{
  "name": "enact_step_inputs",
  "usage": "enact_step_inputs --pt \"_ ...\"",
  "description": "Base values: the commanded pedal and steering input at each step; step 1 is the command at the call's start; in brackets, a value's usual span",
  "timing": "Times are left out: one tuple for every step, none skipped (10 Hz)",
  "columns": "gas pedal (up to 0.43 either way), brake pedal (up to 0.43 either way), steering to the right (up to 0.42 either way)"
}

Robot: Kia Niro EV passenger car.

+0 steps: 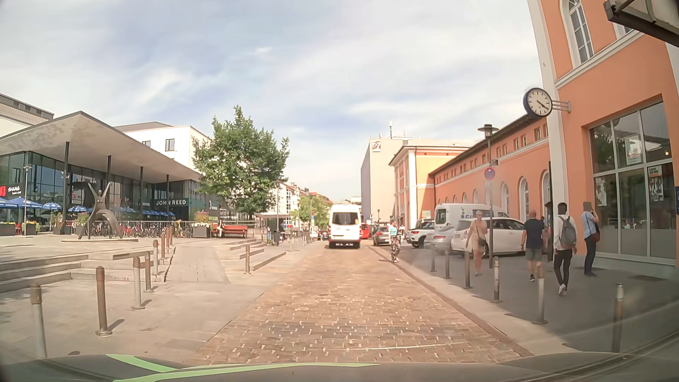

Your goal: Follow the waypoints while adhering to traffic rules and regulations

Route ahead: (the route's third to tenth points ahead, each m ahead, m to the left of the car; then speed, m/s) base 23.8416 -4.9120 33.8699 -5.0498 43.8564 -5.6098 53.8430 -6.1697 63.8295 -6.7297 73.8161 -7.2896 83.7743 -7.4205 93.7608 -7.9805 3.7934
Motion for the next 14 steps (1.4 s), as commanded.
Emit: enact_step_inputs --pt "0.028 0.000 0.001" --pt "0.028 0.000 -0.007" --pt "0.028 0.000 -0.006" --pt "0.028 0.000 -0.004" --pt "0.039 0.000 -0.002" --pt "0.028 0.000 0.001" --pt "0.059 0.000 0.007" --pt "0.059 0.000 0.004" --pt "0.039 0.000 -0.008" --pt "0.020 0.000 -0.014" --pt "0.028 0.000 -0.016" --pt "0.028 0.000 -0.014" --pt "0.028 0.000 -0.008" --pt "0.028 0.000 -0.005"
